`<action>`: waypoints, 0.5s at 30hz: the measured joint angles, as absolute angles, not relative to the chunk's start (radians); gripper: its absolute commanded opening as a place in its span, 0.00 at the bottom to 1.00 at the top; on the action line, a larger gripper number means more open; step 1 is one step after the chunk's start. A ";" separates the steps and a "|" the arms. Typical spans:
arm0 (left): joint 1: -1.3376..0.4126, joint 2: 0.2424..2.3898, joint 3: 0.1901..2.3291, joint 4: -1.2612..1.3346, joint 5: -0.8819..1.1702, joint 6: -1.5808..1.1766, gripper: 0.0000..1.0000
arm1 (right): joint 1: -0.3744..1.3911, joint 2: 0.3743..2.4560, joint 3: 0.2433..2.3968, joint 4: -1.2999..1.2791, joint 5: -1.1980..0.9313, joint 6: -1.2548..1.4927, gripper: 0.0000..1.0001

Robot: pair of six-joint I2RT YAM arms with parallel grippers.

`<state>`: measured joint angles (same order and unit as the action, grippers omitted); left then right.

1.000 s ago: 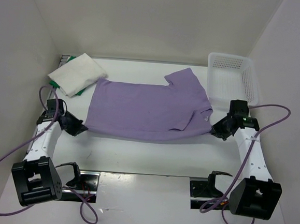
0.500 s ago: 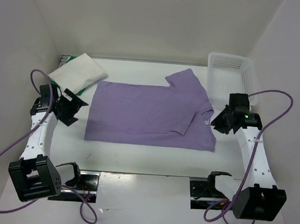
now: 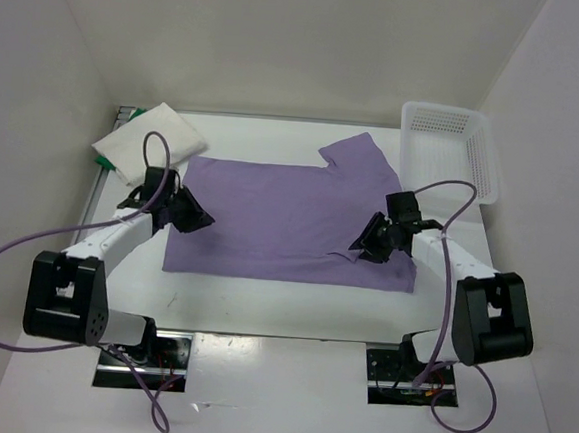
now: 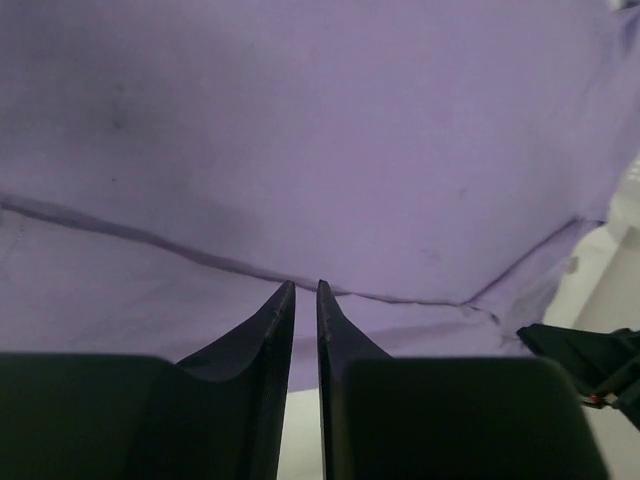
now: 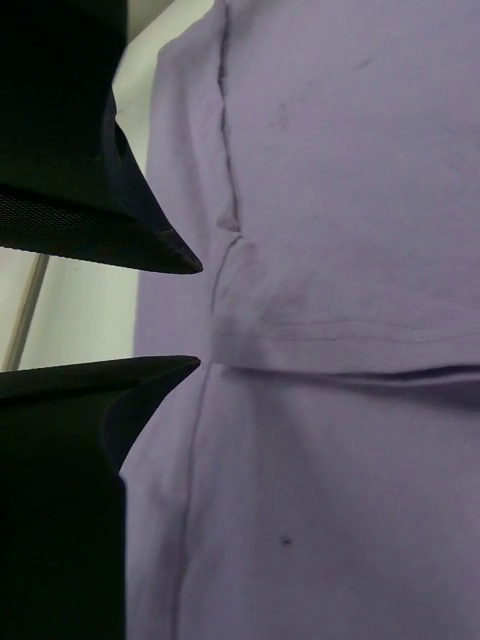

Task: Fold and stack the t-shirts
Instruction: Fold the flattened tshirt in 1/3 of the way

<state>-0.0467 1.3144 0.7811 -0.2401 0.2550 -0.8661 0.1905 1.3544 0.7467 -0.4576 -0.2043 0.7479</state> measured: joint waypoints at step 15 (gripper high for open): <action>-0.067 1.375 0.739 -0.192 0.137 -0.842 0.28 | 0.194 1.474 0.710 -0.310 -0.199 0.768 0.32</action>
<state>-0.0669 1.3754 0.7391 -0.1925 0.1368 -0.8425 0.1940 1.4738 0.7101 -0.3099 -0.1989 0.7685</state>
